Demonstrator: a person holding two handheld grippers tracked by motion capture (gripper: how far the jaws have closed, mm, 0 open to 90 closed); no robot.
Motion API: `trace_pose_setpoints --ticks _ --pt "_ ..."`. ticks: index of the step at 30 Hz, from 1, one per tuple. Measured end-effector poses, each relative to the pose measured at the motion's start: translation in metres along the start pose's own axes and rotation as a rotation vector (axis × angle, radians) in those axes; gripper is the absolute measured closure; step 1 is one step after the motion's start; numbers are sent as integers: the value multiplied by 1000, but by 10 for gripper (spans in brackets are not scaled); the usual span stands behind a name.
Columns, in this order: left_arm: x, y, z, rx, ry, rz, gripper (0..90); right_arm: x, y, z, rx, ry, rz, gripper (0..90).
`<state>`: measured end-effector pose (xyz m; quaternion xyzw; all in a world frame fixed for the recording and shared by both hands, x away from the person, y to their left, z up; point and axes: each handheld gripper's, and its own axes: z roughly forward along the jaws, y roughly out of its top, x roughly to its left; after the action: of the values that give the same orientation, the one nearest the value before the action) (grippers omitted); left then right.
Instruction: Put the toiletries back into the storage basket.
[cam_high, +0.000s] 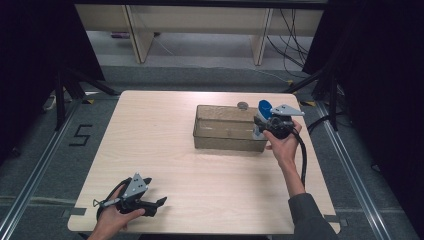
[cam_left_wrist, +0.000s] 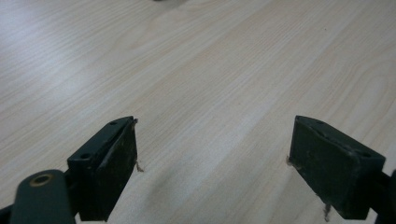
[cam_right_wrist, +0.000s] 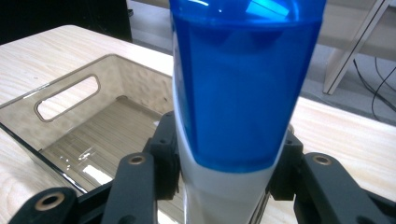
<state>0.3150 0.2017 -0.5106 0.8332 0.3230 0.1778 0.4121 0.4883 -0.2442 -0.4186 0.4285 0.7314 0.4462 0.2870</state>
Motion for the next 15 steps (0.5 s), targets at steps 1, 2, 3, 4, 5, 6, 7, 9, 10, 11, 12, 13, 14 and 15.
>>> trace_pose_setpoints --ticks 1,2,3,4,5,6,7,9,10,11,12,13,14,15 --pt "1 0 0 9 5 14 149 0 -1 0 11 2 5 565" --pt "1 0 0 4 15 17 149 0 -2 2 6 -6 -4 565" --pt "-1 1 0 -12 -4 -10 149 -1 -3 2 9 -7 -8 564" --pt "0 1 -1 -9 3 -4 149 -2 -4 2 20 5 2 564" --pt "0 1 -1 -9 1 -6 149 -1 -5 3 16 -4 -1 565" --pt "0 1 -1 -9 1 -6 149 -2 -6 4 15 3 -9 565" --pt "-1 0 0 -11 5 -13 149 -1 -8 4 14 -10 -7 565" --pt "-1 0 0 -14 5 -20 149 -1 -9 4 29 0 2 564" --pt "-1 0 0 -14 3 -19 149 -3 -10 6 13 -9 -24 565" --pt "0 0 0 -1 2 0 149 -3 -10 5 30 -5 -16 565" --pt "1 0 0 10 -5 7 149 -2 -12 6 30 -5 6 564" --pt "1 0 -1 10 -4 8 149 -4 -12 6 34 -1 -22 564" --pt "0 0 0 -6 2 -9 149 -2 -13 6 38 -4 3 564" --pt "-1 0 0 -13 4 -20 149 -2 -15 7 37 3 12 564"
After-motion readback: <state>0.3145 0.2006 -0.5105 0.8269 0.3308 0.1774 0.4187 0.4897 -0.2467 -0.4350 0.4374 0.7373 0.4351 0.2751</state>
